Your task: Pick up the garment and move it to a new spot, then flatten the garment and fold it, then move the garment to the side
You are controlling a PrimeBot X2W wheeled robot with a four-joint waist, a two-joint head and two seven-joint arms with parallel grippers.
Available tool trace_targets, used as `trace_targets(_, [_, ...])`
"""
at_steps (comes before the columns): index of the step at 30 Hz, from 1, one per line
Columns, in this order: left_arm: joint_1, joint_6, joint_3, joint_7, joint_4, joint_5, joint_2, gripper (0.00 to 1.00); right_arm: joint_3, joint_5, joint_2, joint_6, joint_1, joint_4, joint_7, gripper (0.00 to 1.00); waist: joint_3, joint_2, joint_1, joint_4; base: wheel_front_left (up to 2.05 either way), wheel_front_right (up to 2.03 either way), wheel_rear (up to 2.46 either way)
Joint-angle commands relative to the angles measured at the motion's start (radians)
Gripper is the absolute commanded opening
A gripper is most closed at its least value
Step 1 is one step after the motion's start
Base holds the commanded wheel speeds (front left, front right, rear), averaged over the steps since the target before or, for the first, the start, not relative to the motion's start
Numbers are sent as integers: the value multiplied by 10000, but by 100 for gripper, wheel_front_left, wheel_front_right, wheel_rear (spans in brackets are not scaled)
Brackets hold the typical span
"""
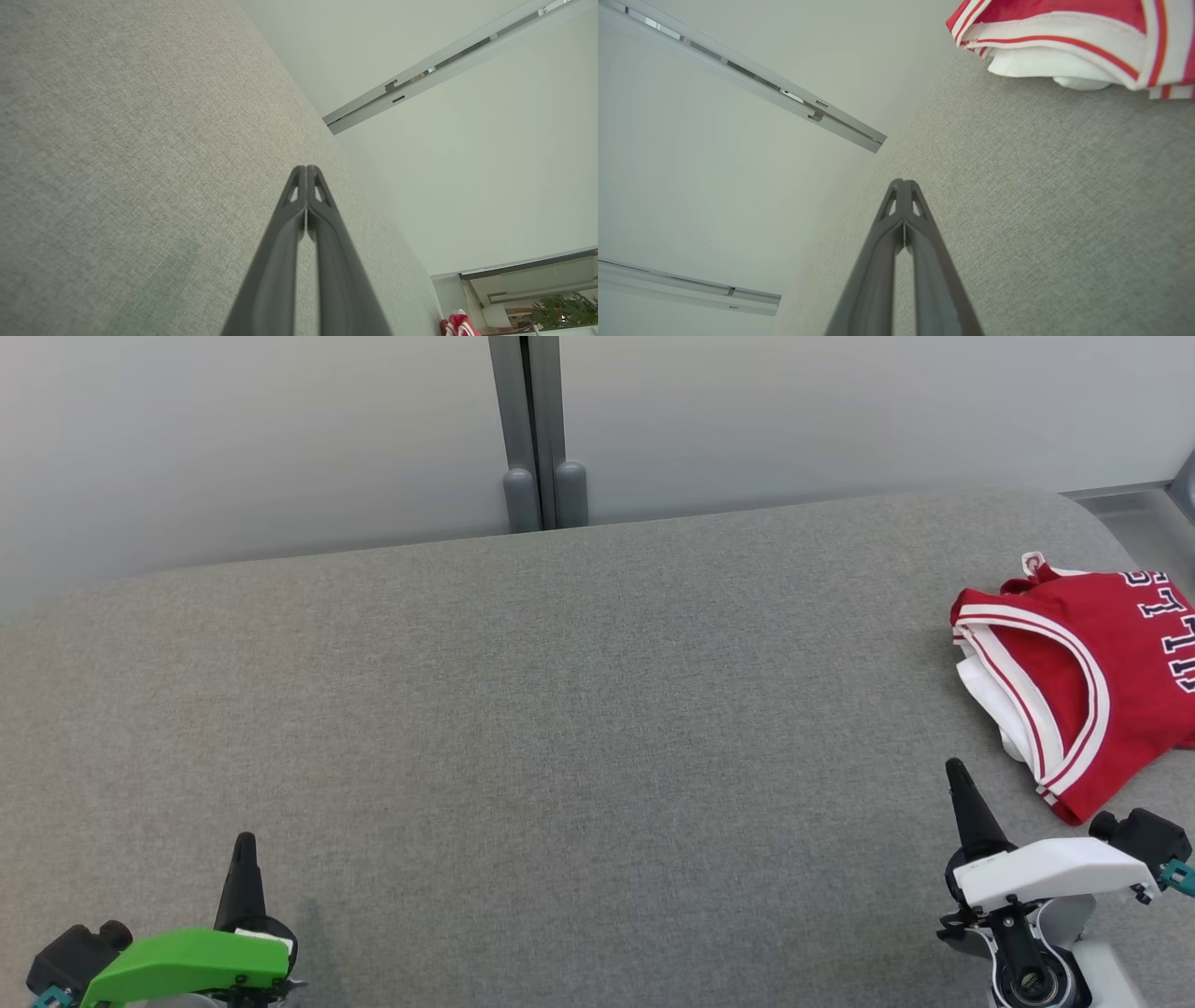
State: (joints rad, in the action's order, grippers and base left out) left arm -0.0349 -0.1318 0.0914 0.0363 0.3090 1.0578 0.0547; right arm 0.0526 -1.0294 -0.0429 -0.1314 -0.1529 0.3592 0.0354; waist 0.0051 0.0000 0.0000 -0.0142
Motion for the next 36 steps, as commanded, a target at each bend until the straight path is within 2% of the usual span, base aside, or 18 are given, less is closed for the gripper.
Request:
trace_targets(1, [-293, 10, 43, -63, -136, 255, 35, 0, 48, -299, -61, 5, 22, -186, -75, 0, 0, 0, 0, 3, 0, 0, 0])
trace_targets(36, [-612, 14, 173, -934, -451, 3389, -11, 0, 397, -3568, -83, 7, 305, -783, -927, 0, -11, 0, 0, 75, 0, 0, 0])
